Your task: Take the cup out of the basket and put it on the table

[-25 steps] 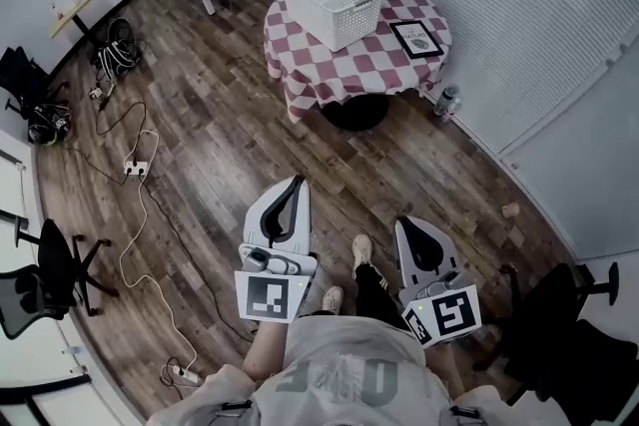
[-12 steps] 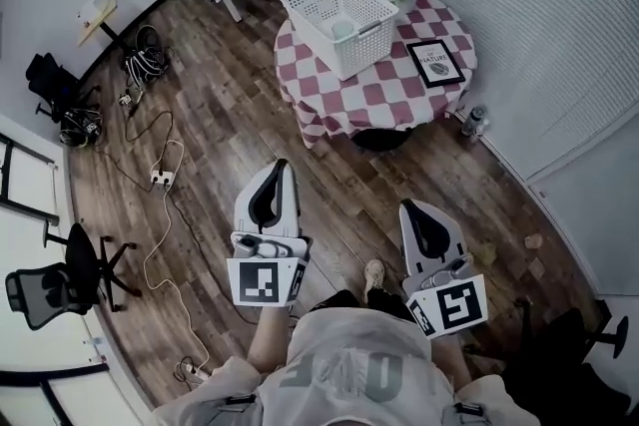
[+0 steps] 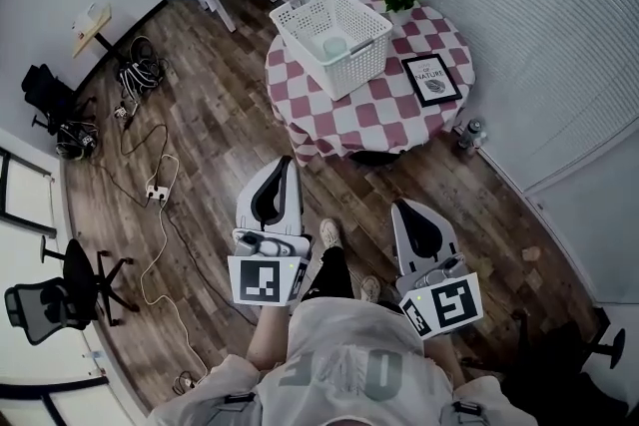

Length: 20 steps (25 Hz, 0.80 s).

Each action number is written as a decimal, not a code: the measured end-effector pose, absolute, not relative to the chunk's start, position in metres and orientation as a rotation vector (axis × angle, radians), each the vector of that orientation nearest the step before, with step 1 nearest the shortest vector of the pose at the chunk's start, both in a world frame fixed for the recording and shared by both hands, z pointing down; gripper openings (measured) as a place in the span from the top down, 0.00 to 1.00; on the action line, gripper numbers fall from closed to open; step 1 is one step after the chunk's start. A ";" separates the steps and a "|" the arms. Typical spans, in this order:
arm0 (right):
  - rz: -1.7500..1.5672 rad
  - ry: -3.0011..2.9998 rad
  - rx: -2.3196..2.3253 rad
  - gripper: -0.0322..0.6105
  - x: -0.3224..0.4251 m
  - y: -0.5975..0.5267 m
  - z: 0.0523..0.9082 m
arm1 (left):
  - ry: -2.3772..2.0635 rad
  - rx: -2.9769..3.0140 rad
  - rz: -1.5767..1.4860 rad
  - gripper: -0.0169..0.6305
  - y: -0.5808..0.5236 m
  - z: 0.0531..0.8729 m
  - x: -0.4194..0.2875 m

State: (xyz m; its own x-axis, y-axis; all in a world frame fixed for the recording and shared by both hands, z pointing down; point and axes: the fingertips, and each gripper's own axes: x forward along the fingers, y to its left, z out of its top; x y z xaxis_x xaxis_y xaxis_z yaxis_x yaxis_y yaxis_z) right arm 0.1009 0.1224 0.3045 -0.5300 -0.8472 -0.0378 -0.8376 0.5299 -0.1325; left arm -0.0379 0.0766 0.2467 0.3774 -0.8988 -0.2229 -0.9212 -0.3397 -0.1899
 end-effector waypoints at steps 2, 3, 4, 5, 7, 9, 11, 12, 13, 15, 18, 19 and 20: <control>-0.148 2.653 -1.488 0.94 0.099 0.102 0.306 | 1.578 -2.376 0.139 0.97 0.052 0.245 -0.037; -0.148 2.650 -1.499 0.94 0.098 0.090 0.307 | 1.560 -2.387 0.156 0.97 0.038 0.244 -0.035; -0.150 2.647 -1.510 0.94 0.097 0.075 0.308 | 1.543 -2.398 0.174 0.97 0.023 0.242 -0.034; -0.155 2.647 -1.519 0.94 0.094 0.060 0.310 | 1.529 -2.407 0.189 0.97 0.008 0.241 -0.034; -0.175 2.662 -1.519 0.94 0.082 0.028 0.310 | 1.512 -2.415 0.197 0.97 -0.019 0.238 -0.039; -0.170 2.694 -1.502 0.94 0.064 -0.002 0.306 | 1.502 -2.405 0.156 0.97 -0.046 0.240 -0.046; -0.146 2.719 -1.481 0.94 0.043 -0.033 0.299 | 1.478 -2.405 0.095 0.97 -0.074 0.245 -0.053; -0.139 2.726 -1.471 0.94 0.033 -0.049 0.296 | 1.463 -2.416 0.079 0.97 -0.088 0.247 -0.056; -0.137 2.731 -1.462 0.94 0.023 -0.065 0.294 | 1.451 -2.430 0.071 0.97 -0.102 0.248 -0.061; -0.138 2.743 -1.450 0.94 0.004 -0.094 0.291 | 1.445 -2.453 0.063 0.97 -0.130 0.250 -0.075; -0.120 2.770 -1.460 0.94 -0.016 -0.129 0.290 | 1.469 -2.465 0.072 0.97 -0.172 0.252 -0.102; -0.114 2.778 -1.477 0.94 -0.019 -0.139 0.293 | 1.481 -2.470 0.082 0.97 -0.185 0.253 -0.110; -0.116 2.783 -1.499 0.94 -0.021 -0.148 0.296 | 1.494 -2.473 0.092 0.97 -0.197 0.254 -0.117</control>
